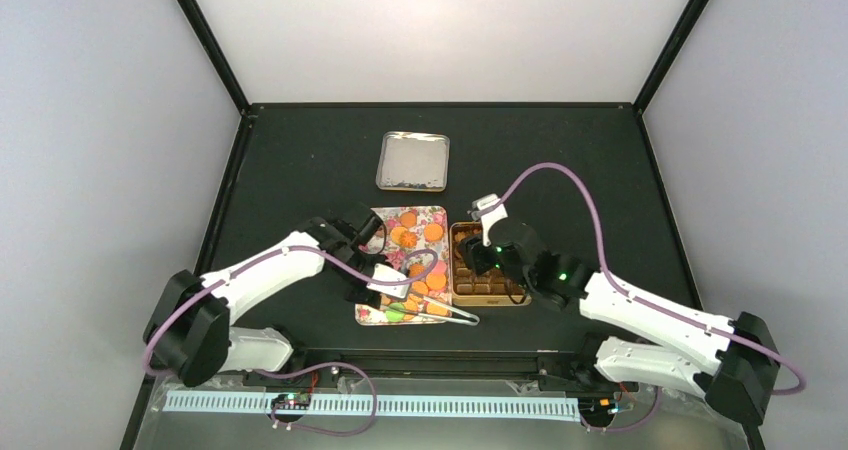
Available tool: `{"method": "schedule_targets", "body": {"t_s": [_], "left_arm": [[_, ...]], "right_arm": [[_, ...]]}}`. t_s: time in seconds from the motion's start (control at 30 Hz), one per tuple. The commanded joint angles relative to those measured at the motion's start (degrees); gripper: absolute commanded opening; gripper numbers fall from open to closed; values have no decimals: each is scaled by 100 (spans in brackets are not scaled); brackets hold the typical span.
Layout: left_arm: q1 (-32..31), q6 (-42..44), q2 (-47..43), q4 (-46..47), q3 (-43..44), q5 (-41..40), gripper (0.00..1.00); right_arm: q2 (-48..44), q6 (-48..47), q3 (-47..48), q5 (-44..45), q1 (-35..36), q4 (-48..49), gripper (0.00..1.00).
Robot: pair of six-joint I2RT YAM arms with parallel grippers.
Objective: Pack the cookies
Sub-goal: Pick up the clamp at the center of the board.
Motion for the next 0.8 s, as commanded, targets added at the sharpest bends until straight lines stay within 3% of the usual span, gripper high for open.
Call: {"method": "schedule_targets", "body": {"t_s": [0.0,0.13,0.37,0.5,0.67,0.77], "left_arm": [[-269,-436,349,355,47,-416,42],[-504,-673,489,491,15,-592,36],[-891,-1124,805,771,69,-774,32],[-1025,-1271,953,779,176,-946,23],[-1029,-1418,904,693,248,-1257,2],[-1020,-1522,709,587,370,-1229,1]], "right_arm": [[-301,194,6,140,-206,-402,59],[-351,243,3,222,-237,-461,59],[-333,344,-19,253,-246,-444,57],[-348,374,-36,214,-247,-442,56],[-452,359,-55,169,-246,-387,56],[-488,305,-9,136,-245,-376,56]]}}
